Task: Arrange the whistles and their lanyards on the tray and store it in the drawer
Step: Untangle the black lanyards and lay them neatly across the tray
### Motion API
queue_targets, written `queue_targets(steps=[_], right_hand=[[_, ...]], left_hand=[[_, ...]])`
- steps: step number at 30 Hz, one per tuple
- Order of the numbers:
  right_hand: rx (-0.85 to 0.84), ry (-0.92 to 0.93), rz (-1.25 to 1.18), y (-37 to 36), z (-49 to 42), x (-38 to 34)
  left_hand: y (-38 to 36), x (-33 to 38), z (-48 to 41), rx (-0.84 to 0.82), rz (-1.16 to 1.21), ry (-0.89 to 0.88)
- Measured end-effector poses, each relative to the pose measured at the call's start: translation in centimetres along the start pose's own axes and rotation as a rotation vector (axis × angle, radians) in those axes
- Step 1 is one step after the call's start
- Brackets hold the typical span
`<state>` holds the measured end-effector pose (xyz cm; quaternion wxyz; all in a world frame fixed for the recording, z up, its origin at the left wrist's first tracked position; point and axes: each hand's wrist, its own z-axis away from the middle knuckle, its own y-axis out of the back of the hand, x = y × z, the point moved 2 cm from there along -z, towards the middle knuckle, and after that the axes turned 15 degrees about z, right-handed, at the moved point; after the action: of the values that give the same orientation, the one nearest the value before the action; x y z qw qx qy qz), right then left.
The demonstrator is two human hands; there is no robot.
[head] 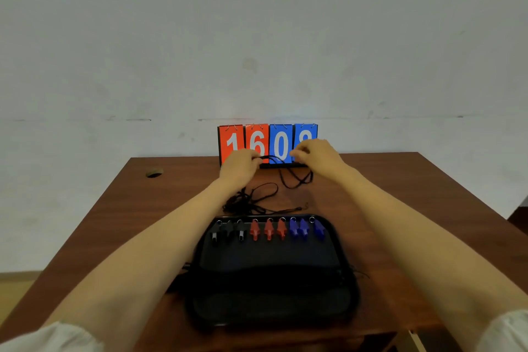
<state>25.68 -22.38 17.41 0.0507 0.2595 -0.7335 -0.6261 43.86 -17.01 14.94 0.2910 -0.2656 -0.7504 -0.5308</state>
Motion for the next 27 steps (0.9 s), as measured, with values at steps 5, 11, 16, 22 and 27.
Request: queue_targets(steps=[5,11,16,22,27], right_hand=[[0.06,-0.15,-0.066,0.4,2.6,2.2],[-0.048,-0.242,0.036,-1.9,7.1,5.5],[-0.156,-0.338,0.012,-4.8,11.5,7.4],[-0.173,-0.432,0.069,-6.9,16.1,8.0],[-0.19,-0.462,0.094,-7.3,18.1,8.5]], left_hand=[[2.5,-3.9,3.1,0.094,-0.281,0.07],[3.5,-7.7,8.5,0.055,-0.356,0.161],[3.4,-9.4,12.6,-0.01,-0.317,0.235],[1.9,-10.0,15.9,-0.169,-0.371,0.277],[0.6,-10.6,17.4,-0.183,-0.22,0.29]])
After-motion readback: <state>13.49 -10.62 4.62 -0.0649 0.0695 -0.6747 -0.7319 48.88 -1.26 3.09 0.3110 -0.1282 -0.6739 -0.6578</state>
